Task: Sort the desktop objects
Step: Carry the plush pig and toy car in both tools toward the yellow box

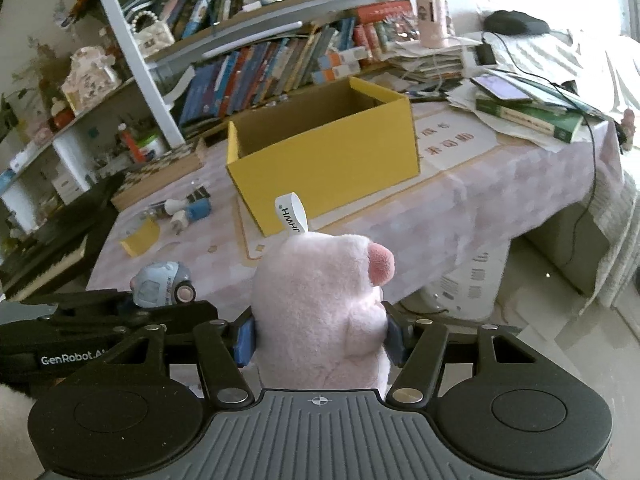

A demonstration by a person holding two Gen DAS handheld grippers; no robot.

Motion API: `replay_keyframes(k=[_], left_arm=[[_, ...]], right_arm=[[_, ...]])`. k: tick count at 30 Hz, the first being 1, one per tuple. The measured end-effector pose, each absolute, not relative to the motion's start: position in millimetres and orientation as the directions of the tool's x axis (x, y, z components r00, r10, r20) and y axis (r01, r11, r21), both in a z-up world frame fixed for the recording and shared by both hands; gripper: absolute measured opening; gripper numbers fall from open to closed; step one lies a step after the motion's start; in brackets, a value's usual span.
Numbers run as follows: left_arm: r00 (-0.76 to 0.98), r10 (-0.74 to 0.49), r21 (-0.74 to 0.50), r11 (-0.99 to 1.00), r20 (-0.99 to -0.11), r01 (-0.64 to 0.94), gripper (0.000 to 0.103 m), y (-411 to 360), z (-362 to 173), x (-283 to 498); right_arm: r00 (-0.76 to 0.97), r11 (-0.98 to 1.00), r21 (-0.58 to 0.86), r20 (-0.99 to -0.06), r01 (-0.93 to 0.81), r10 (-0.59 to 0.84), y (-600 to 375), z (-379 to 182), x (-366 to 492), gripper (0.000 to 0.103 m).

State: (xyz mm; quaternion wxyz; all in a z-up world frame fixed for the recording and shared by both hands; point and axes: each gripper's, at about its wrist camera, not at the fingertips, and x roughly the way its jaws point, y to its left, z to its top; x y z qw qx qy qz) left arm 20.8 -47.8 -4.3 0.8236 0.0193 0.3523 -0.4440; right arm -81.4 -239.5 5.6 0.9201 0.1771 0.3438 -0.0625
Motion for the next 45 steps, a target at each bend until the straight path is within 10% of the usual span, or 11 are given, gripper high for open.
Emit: replay_keyframes(k=[45], left_arm=[[0.612, -0.637, -0.156, 0.742, -0.47, 0.653, 0.038, -158.8, 70.3, 162.7]], right_arm=[[0.821, 0.972, 0.189, -0.526, -0.141, 0.221, -336.9, 60.8, 120.2, 0.062]])
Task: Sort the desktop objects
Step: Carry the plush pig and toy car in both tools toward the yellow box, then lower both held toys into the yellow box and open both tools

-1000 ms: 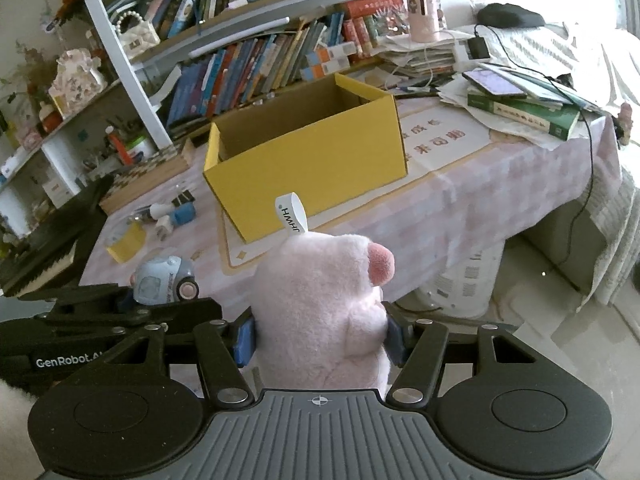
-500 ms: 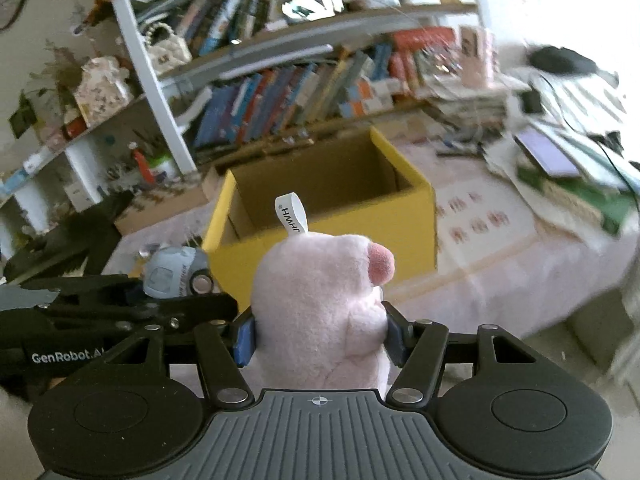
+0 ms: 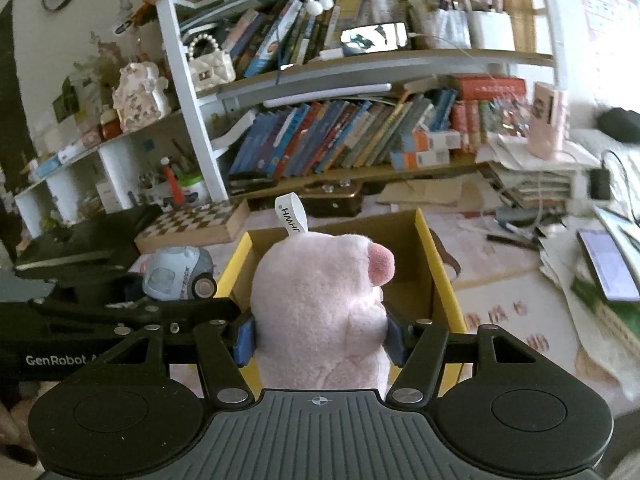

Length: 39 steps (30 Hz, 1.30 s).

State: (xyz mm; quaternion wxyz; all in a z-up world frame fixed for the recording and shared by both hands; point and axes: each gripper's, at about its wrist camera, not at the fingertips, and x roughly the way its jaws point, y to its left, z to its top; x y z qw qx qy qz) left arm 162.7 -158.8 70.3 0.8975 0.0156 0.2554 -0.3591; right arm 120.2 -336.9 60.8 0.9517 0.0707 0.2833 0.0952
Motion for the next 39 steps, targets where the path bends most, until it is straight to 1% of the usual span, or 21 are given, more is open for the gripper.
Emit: replay_keyframes(k=[4, 10, 17, 24, 30, 35, 39], left_arm=[[0.637, -0.605, -0.126, 0.765, -0.477, 0.632, 0.038, -172.3, 70.3, 184.7], [0.673, -0.53, -0.059, 0.806, -0.516, 0.589, 0.038, -194.8, 61.3, 224.7], [0.683, -0.402, -0.003, 0.863, -0.61, 0.505, 0.038, -213.0, 39.6, 277.3], [0.651, -0.301, 0.047, 0.887, -0.697, 0.46, 0.038, -223.2, 13.2, 309.9], [0.617, -0.252, 0.067, 0.893, -0.746, 0.446, 0.038, -228.9, -1.5, 321.6], [0.598, -0.235, 0.064, 0.898, -0.767, 0.434, 0.039, -230.2, -4.9, 327.0], [0.6, -0.235, 0.062, 0.9, -0.764, 0.432, 0.039, -232.7, -4.9, 326.1]], right_arm=[[0.804, 0.97, 0.16, -0.543, -0.184, 0.242, -344.4, 55.8, 149.8, 0.062], [0.753, 0.957, 0.122, -0.594, -0.264, 0.283, -355.5, 42.8, 200.1, 0.062], [0.666, 0.912, -0.026, -0.692, -0.409, 0.278, -344.3, 19.2, 264.4, 0.062], [0.548, 0.821, -0.146, -0.806, -0.553, 0.226, -320.6, -11.1, 308.4, 0.063], [0.459, 0.769, -0.16, -0.868, -0.619, 0.189, -309.5, -28.9, 327.9, 0.063], [0.401, 0.754, -0.154, -0.903, -0.639, 0.155, -305.5, -37.9, 333.4, 0.063], [0.392, 0.745, -0.158, -0.908, -0.649, 0.149, -308.4, -38.7, 330.9, 0.063]])
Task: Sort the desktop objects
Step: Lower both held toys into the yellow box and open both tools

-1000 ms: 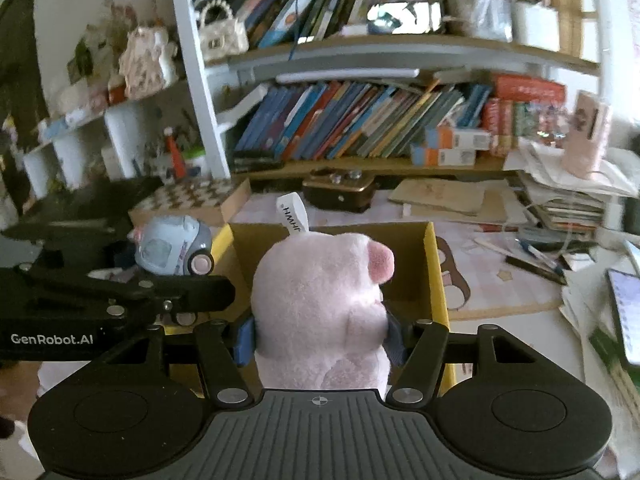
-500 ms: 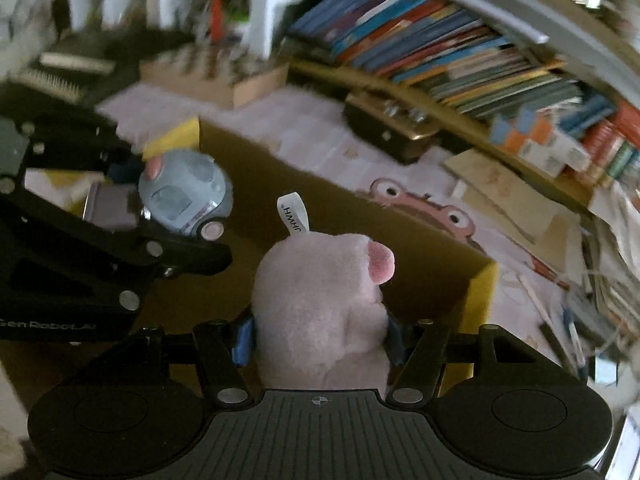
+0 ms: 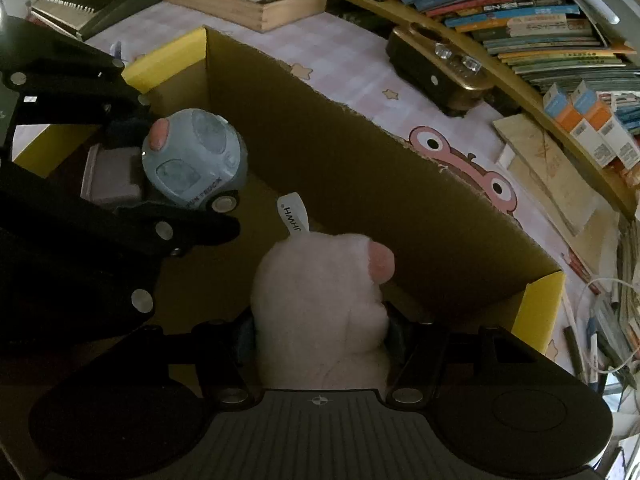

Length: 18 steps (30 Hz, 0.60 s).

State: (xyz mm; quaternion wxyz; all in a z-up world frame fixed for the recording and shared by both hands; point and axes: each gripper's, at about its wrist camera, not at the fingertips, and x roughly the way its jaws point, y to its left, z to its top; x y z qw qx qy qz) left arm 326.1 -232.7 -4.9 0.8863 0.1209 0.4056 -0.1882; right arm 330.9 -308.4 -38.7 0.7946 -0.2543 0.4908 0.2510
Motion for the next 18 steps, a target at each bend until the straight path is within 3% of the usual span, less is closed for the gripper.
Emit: replay_keyframes(k=[9, 11, 13, 15, 18], left_arm=[[0.59, -0.246, 0.08, 0.879, -0.769, 0.47, 0.038, -257.7, -4.4, 321.5], [0.594, -0.235, 0.079, 0.888, -0.77, 0.453, 0.043, -254.8, -4.3, 322.2], [0.625, -0.216, 0.087, 0.905, -0.75, 0.417, 0.061, -250.6, -0.7, 321.1], [0.661, -0.206, 0.089, 0.919, -0.722, 0.384, 0.07, -246.0, 4.1, 318.0], [0.704, -0.228, 0.077, 0.925, -0.672, 0.373, 0.077, -238.5, 12.4, 310.3]], right_arm=[[0.399, 0.756, -0.187, -0.911, -0.627, 0.106, -325.2, -40.9, 333.0, 0.065], [0.409, 0.754, -0.195, -0.906, -0.627, 0.105, -323.1, -40.2, 332.4, 0.067], [0.419, 0.752, -0.2, -0.901, -0.628, 0.11, -321.3, -39.6, 332.3, 0.071], [0.43, 0.749, -0.204, -0.895, -0.63, 0.117, -320.2, -38.0, 331.2, 0.076], [0.468, 0.755, -0.212, -0.873, -0.62, 0.139, -321.8, -31.8, 328.6, 0.083]])
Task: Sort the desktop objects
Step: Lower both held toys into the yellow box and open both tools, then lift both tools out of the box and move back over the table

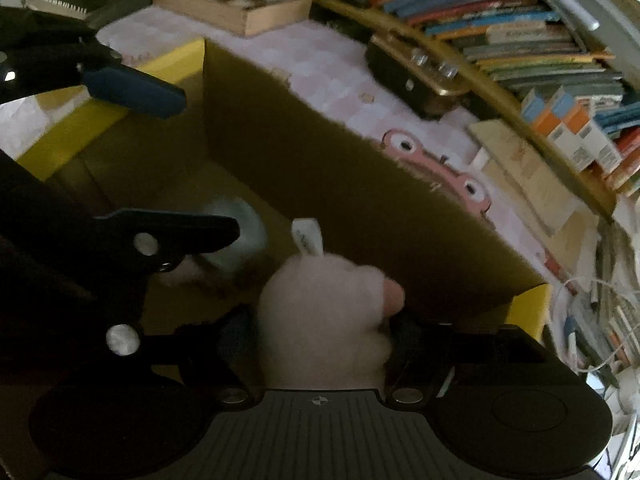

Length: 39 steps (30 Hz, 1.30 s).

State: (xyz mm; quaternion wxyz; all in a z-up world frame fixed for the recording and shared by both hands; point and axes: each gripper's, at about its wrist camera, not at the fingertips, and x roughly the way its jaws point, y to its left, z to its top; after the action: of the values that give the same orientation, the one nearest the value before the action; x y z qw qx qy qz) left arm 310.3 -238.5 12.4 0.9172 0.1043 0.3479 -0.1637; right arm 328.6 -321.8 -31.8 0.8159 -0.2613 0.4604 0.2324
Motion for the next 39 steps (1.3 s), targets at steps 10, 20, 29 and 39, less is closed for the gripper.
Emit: replay_keyframes(k=[10, 20, 29, 39], left_arm=[[0.818, -0.249, -0.034, 0.962, -0.519, 0.272, 0.092, -209.6, 55.4, 263.7], [0.871, -0.219, -0.058, 0.975, -0.44, 0.216, 0.1, -181.8, 69.2, 207.5], [0.904, -0.167, -0.028, 0.985, -0.394, 0.169, 0.103, -153.3, 63.2, 159.7], [0.869, -0.219, -0.051, 0.974, -0.444, 0.219, 0.103, -112.8, 46.5, 123.2]], right_arm=[[0.621, 0.895, -0.013, -0.724, -0.446, 0.299, -360.4, 19.6, 290.6, 0.086], [0.796, 0.963, 0.023, -0.558, -0.269, 0.236, -378.0, 46.1, 224.7, 0.086], [0.862, 0.991, 0.06, -0.49, -0.116, 0.13, -367.6, 51.0, 171.7, 0.086], [0.867, 0.996, 0.089, -0.497, 0.014, 0.032, -328.0, 39.2, 119.4, 0.086]])
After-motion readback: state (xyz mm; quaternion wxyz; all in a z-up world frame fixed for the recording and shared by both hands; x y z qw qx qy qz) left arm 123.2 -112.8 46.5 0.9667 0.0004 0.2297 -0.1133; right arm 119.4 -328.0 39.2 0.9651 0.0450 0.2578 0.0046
